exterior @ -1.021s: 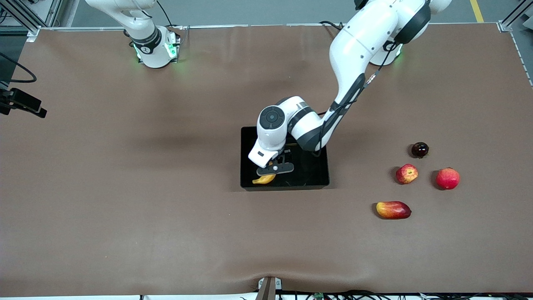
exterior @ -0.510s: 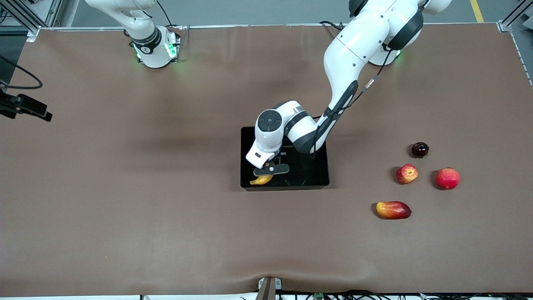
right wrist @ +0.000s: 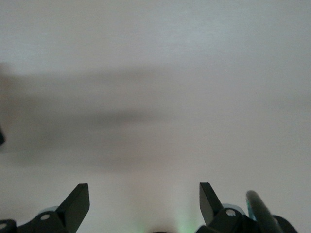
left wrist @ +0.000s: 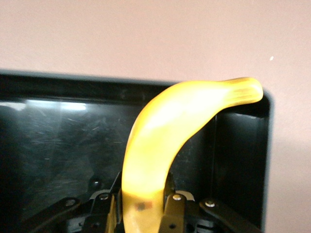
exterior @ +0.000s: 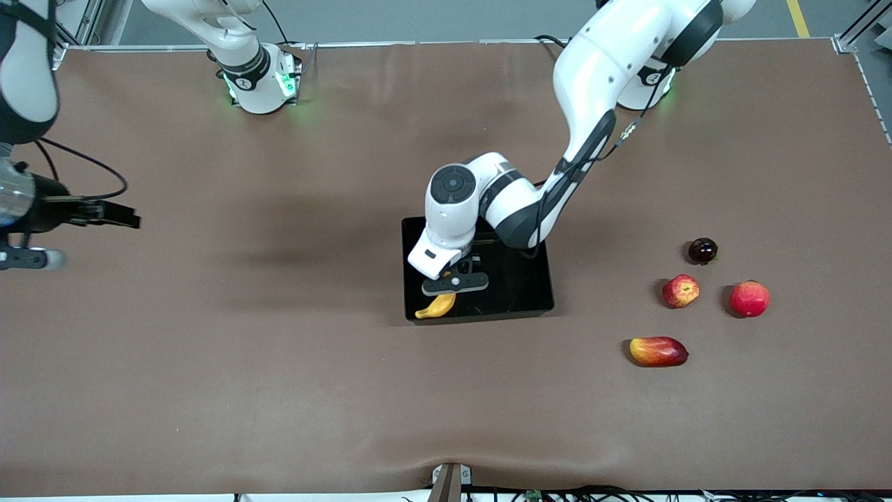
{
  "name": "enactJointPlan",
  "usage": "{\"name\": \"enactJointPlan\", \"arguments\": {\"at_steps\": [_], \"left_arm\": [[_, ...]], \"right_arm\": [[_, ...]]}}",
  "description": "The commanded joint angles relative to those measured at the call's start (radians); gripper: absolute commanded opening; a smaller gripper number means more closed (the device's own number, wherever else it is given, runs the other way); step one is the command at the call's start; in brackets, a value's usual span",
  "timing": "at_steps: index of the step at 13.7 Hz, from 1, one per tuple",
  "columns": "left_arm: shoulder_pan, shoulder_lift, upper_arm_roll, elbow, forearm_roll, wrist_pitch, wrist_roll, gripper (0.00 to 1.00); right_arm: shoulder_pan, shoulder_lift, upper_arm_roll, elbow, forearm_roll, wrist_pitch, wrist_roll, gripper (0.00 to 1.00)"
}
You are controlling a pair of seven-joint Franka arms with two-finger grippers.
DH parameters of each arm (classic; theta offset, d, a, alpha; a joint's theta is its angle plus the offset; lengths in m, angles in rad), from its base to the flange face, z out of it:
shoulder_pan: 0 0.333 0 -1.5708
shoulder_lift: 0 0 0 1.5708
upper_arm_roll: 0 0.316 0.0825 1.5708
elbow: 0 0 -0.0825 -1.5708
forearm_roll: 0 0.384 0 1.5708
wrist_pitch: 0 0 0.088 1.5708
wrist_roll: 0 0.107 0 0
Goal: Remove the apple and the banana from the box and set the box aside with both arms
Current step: 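Place the banana beside the mango while the right gripper reaches the tray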
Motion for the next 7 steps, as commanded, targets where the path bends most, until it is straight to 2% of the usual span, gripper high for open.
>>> {"name": "enactJointPlan", "arguments": {"at_steps": [1,4,7], "left_arm": [[0.020,-0.071,0.002,-0.024,0.024,-0.059,0.007,0.00],[0.093,-0.156,-0.005,-0.030,0.008,-0.154,0.117,0.00],[0.221,-0.235,-0.008,-0.033,-0.045,-0.275,0.266,0.00]], "right_arm": [[0.040,0.021,-0.001,0.007,0.156,0.008,0.045,1.00],[0.138,0.087,0.000,0.005,0.193,0.106,0.091,1.00],[0.291,0.150,0.000,0.002,0.195,0.220,0.288,1.00]]}}
